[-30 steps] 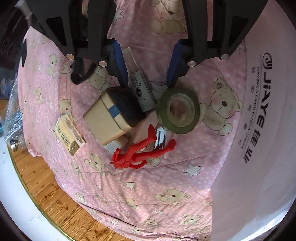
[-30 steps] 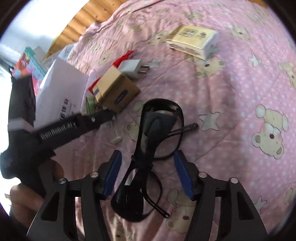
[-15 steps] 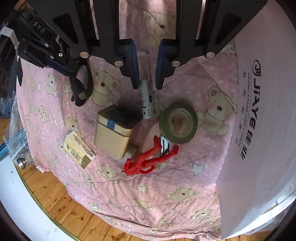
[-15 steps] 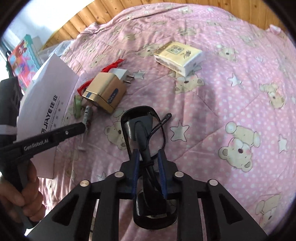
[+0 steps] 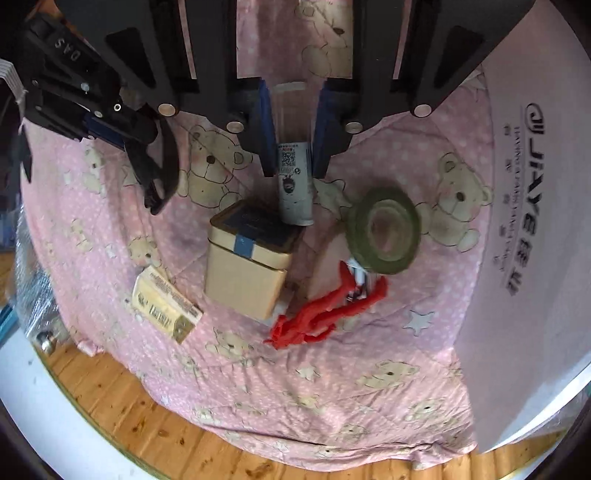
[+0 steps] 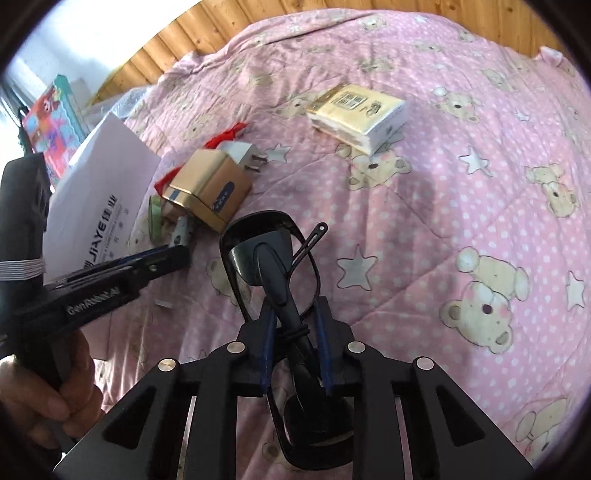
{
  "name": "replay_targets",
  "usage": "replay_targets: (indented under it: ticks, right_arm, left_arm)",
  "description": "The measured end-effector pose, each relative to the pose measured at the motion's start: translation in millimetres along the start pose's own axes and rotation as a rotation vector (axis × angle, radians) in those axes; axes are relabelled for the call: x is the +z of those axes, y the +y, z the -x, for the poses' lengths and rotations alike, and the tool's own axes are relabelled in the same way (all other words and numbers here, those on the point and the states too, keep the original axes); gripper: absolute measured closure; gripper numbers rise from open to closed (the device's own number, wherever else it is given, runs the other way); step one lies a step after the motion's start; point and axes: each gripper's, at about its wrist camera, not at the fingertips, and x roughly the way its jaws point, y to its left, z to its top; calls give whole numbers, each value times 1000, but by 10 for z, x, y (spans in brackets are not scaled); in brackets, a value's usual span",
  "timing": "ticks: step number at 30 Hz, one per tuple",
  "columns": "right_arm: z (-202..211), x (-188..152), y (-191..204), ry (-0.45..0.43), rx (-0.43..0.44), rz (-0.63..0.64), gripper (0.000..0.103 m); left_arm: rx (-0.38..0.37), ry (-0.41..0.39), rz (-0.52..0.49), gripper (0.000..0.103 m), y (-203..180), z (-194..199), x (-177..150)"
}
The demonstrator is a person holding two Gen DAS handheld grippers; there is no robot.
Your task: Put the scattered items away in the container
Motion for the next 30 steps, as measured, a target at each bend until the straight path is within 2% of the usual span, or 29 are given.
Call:
replay_targets:
  ticks: [3, 11, 30]
  right_arm:
    - [75, -11, 18, -8, 29, -8, 83]
    - [154, 13, 94, -16, 41, -13, 83]
    - [444, -85, 379, -54, 57, 34, 83]
  left_arm:
    - [-15, -11, 1, 83, 22, 74, -15]
    - [-53, -21, -17, 84, -49, 276, -53]
    - [-57, -71, -25, 84, -141, 530, -120]
